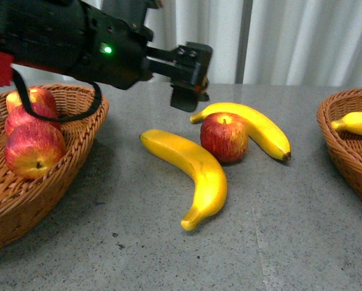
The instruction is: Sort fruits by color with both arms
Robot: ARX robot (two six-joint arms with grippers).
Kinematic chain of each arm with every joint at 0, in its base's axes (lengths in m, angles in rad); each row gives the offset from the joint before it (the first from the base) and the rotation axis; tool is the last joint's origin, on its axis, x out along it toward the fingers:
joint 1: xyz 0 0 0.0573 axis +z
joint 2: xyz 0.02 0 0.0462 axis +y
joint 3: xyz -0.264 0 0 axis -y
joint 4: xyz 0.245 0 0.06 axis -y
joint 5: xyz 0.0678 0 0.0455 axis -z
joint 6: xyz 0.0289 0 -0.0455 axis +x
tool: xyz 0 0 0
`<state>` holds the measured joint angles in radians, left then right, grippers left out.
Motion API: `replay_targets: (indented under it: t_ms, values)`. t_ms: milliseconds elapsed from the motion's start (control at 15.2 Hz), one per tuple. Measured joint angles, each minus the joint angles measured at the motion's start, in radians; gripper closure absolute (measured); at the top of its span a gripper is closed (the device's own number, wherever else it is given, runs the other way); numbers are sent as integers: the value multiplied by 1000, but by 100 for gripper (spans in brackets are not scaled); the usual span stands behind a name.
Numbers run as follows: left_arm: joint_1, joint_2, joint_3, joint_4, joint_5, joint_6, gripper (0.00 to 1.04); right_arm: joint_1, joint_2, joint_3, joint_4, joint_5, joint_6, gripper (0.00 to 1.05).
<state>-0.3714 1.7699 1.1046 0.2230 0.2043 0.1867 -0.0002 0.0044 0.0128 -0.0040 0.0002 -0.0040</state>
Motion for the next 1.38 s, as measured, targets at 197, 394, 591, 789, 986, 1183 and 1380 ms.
replay_targets:
  t_ms: [197,394,591,789,986,1183,1380]
  values:
    - [-40,130,113,-75,18,89,7,0,0,0,0,0,0,6]
    - [-46,189,179,-118,33,137,7,0,0,0,0,0,0,6]
    - [-59,235,228,-130,65,143,7,0,0,0,0,0,0,6]
    - [-91,274,244,-117,85,143,7,0,0,0,0,0,0,6]
    - [-89,329,244,-118,84,149,7,0,0,0,0,0,0,6]
    - [-84,345,253,-87,88,153,18,0,0,0,0,0,0,6]
    - [-84,345,252,-68,89,153,38,0,0,0,0,0,0,6]
